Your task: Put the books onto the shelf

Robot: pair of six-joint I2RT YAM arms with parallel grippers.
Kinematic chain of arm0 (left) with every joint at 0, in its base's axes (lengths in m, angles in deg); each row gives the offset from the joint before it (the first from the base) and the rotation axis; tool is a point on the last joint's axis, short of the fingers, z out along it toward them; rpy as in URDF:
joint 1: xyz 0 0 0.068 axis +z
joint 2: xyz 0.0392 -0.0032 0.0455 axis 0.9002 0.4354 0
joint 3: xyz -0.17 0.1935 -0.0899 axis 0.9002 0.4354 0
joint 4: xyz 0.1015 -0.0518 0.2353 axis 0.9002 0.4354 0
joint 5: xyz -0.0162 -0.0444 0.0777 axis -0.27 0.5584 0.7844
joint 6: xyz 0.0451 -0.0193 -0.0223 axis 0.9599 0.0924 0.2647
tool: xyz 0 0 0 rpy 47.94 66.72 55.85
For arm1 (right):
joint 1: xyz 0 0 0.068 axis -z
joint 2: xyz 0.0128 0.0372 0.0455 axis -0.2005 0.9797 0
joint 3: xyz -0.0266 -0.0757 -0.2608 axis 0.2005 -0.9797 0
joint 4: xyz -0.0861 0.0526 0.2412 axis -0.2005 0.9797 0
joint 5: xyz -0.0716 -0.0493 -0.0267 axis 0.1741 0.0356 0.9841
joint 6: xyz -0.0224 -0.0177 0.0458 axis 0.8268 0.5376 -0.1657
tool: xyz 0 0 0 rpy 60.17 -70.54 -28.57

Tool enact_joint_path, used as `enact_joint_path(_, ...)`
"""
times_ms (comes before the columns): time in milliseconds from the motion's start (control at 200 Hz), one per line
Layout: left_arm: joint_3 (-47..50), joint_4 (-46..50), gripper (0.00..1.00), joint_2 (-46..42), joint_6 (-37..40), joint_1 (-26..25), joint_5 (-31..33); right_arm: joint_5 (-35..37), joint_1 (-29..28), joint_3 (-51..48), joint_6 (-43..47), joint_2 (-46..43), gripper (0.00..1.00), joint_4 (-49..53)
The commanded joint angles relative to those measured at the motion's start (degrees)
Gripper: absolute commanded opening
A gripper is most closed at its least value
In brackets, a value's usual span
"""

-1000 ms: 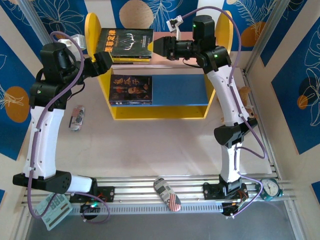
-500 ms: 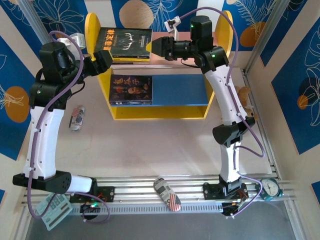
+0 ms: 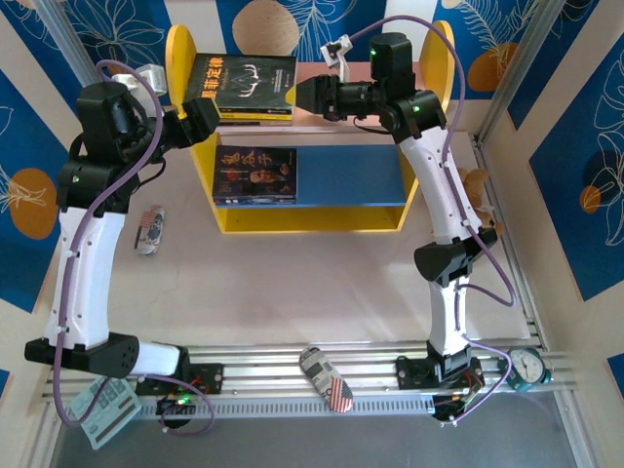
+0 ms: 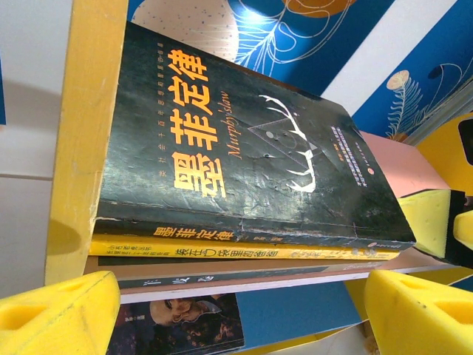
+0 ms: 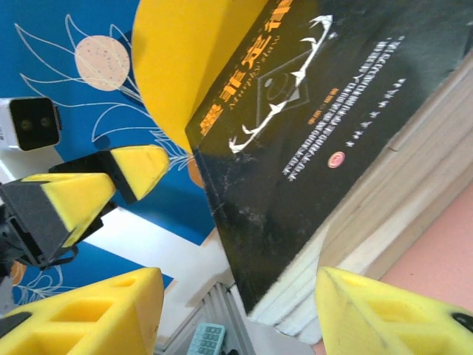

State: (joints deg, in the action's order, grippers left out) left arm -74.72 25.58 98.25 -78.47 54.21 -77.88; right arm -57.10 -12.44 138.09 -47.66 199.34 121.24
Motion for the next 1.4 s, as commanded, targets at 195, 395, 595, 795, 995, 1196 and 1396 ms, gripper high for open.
enact_joint_path(195, -0.06, -1.35, 0.86, -1.48, -0.23, 0.22, -0.63, 6.05, -0.97, 0.14, 4.93, -1.39, 0.58, 4.52)
enact_joint_path(395, -0.48, -1.28, 0.86, -1.63, -0.21, 0.22, -0.67, 6.52, -1.57, 3.28, 6.31, 0.40, 0.59, 6.08)
enact_joint_path(595, -0.79, -1.09, 0.86, -1.78, -0.04, 0.24, -0.56, 6.30, -2.42, 4.41, 6.23, 1.38, 0.60, 5.75)
enact_joint_path(795, -0.90, -0.83, 0.86, -2.14, 0.19, 0.26, -0.47, 6.25, -3.08, 5.19, 5.81, 2.33, 0.60, 5.55)
enact_joint_path(995, -0.88, -0.56, 0.86, -2.33, 0.49, 0.22, -0.26, 6.69, -3.34, 5.53, 4.91, 3.04, 0.61, 4.48)
enact_joint_path(1196, -0.94, -0.17, 0.86, -2.77, 0.94, 0.22, 0.09, 7.84, -3.10, 6.13, 4.15, 3.74, 0.61, 3.26)
enact_joint_path(1396, -1.09, 0.15, 0.86, -2.74, 1.03, 0.22, 0.32, 7.29, -2.85, 7.22, 3.43, 5.14, 0.62, 2.61)
